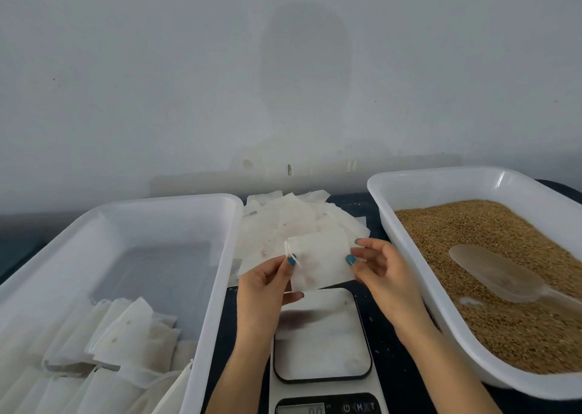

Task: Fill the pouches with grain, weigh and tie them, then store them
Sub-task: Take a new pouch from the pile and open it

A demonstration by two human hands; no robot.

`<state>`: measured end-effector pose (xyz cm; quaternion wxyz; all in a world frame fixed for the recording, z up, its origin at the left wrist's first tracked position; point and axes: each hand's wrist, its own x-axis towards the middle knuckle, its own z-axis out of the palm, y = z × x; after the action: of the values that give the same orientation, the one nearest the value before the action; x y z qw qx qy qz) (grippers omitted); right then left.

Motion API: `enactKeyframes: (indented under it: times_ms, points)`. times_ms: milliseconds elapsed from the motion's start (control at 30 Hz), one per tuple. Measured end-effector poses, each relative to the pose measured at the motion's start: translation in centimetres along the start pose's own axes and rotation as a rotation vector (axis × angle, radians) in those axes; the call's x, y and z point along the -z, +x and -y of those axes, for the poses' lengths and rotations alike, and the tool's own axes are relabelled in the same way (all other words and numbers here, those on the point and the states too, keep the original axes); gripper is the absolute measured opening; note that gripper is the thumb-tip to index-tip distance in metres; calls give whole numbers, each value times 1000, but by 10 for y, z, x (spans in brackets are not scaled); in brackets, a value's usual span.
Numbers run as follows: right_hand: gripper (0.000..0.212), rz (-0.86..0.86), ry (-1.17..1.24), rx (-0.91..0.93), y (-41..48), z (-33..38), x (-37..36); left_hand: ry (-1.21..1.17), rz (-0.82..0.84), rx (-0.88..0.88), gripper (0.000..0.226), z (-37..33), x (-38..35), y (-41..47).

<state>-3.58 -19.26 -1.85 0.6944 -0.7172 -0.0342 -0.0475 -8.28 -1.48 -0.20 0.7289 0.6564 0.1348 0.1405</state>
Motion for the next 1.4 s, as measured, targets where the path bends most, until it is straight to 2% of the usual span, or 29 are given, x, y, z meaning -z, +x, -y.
enactKeyframes:
  times_ms: [67,133,233,300,400,600,733,833,900,1000,1100,1233,1300,1400]
  points:
    - [26,-40,-161,149,-7,5,-4,-24,-63,-38,9,-1,-1,-1]
    - [18,49,-221,264,-15,12,-10,-33,-102,-94,7,-2,-2,-2]
    - [13,249,-215,302,-26,20,-24,-5,-75,-174,8,-4,-4,-7]
    - [16,273,-196,307,-31,20,-31,66,-55,-213,6,-4,-5,-9]
    - [18,236,-105,242,-33,20,-35,180,-71,-280,5,-5,-5,-11]
    - [15,148,-103,199,-31,19,-32,354,-10,-372,28,-6,-14,-20]
    - [5,100,-127,260,-29,20,-30,322,43,-356,32,-7,-18,-23]
    - [22,96,-132,259,-28,22,-28,311,11,-335,29,-9,-17,-23]
    - [20,87,-194,259,-26,19,-26,356,-42,-366,27,-9,-16,-23]
    - [28,59,-281,302,-28,17,-24,480,-147,-492,29,-11,-15,-25]
    - [37,102,-359,331,-30,18,-24,623,-237,-622,30,-14,-14,-26]
    - [54,137,-545,406,-35,20,-27,660,-207,-660,27,-14,-14,-27]
    - [47,92,-544,439,-36,23,-27,657,-193,-654,26,-14,-15,-28]
    - [24,35,-585,479,-35,26,-21,619,-160,-642,30,-18,-14,-30]
